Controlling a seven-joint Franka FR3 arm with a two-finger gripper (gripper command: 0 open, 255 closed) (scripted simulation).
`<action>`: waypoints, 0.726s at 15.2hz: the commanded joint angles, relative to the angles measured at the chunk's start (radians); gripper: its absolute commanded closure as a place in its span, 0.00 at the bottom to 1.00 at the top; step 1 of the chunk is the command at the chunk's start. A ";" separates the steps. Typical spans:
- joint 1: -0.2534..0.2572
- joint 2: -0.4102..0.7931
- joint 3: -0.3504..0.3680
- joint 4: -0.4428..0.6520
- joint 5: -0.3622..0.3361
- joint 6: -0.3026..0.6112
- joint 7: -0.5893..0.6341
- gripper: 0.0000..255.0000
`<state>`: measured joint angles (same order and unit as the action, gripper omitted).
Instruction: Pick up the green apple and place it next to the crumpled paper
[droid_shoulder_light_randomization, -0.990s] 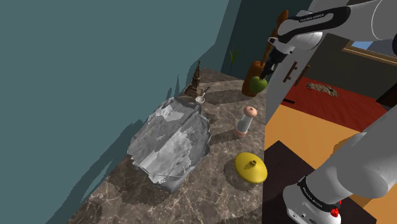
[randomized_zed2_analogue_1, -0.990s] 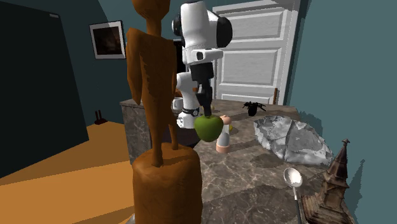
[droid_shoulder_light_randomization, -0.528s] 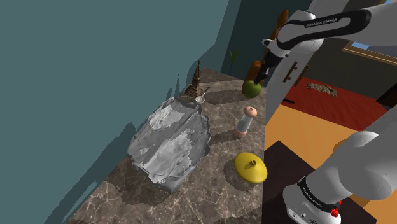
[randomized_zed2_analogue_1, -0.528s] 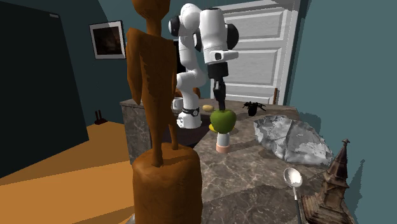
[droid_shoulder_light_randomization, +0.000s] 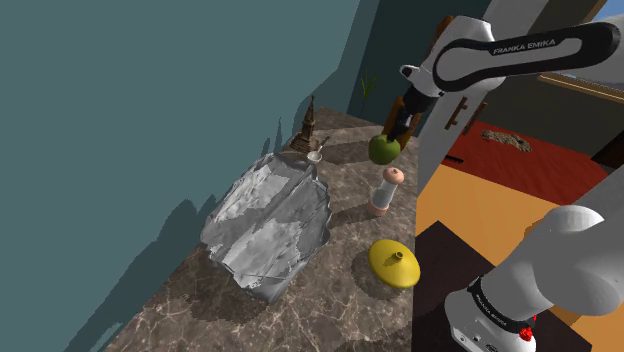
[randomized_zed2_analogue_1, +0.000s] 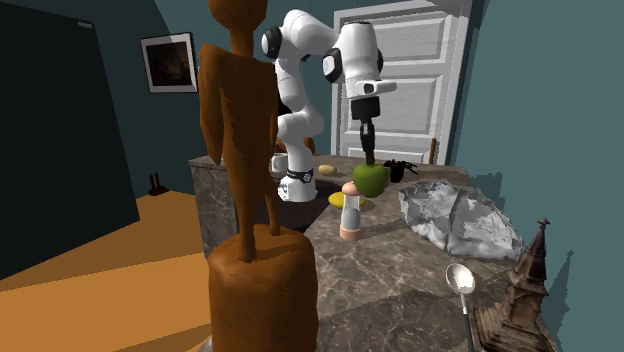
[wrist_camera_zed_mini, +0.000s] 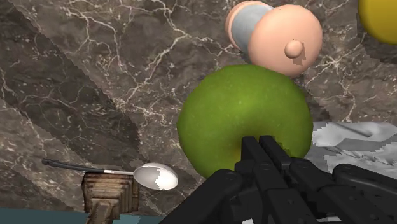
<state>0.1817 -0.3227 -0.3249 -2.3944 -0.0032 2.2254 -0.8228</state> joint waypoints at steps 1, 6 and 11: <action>0.014 -0.028 0.041 -0.033 -0.005 0.007 0.060 1.00; 0.055 -0.078 0.140 -0.087 0.000 0.015 0.198 1.00; 0.061 -0.058 0.146 -0.126 0.005 0.075 0.205 1.00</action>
<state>0.2408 -0.3889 -0.1803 -2.5124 -0.0001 2.2835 -0.6199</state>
